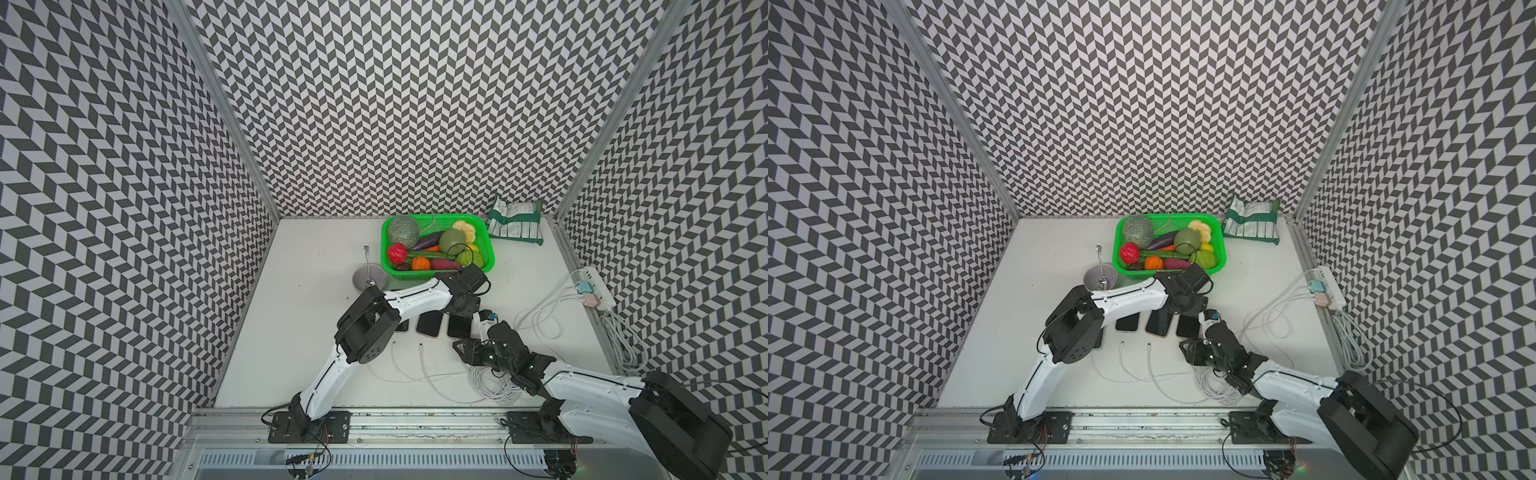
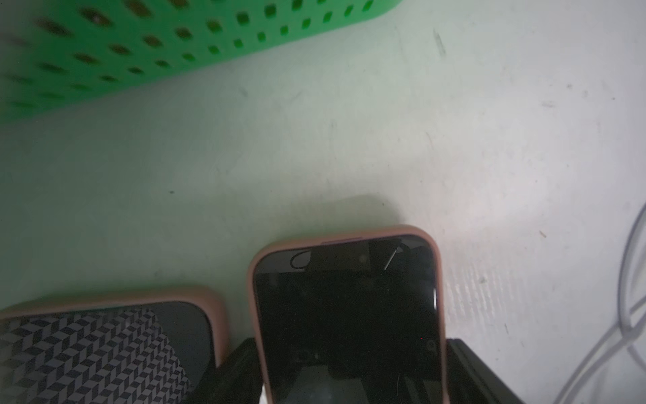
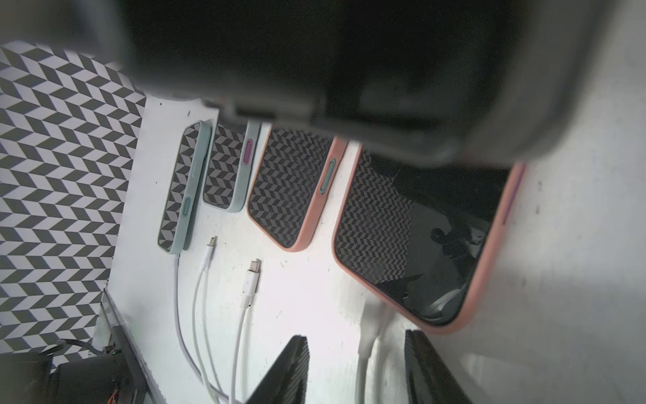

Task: Unplug the charging cable from the phone
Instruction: Remove the charging cable from the phone.

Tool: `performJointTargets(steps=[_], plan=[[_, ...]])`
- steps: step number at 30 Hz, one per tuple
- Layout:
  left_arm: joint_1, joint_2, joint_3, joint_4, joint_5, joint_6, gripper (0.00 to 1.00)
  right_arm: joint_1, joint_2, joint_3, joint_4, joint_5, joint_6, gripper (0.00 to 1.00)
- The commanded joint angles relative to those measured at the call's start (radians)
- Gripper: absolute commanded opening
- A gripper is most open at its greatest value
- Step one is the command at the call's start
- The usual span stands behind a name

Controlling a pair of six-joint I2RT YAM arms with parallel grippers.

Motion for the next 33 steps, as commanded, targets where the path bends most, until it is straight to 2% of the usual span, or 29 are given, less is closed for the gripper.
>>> performJointTargets(steps=[1, 15, 21, 26, 33], plan=[[0.012, -0.002, 0.061, 0.018, -0.008, 0.002, 0.0, -0.004, 0.032, 0.018, 0.008, -0.025, -0.016, 0.44], [0.027, 0.028, 0.079, 0.022, 0.013, -0.009, 0.0, -0.005, 0.098, 0.064, 0.002, -0.018, -0.034, 0.3], [0.027, 0.029, 0.078, 0.025, 0.016, -0.009, 0.0, -0.004, 0.105, 0.061, -0.002, -0.003, -0.037, 0.17], [0.028, 0.036, 0.079, 0.03, 0.016, -0.012, 0.0, -0.003, 0.077, 0.052, -0.01, -0.003, -0.038, 0.07], [0.03, 0.049, 0.089, 0.029, 0.014, -0.018, 0.0, -0.003, -0.002, 0.04, -0.048, -0.005, -0.045, 0.04]])
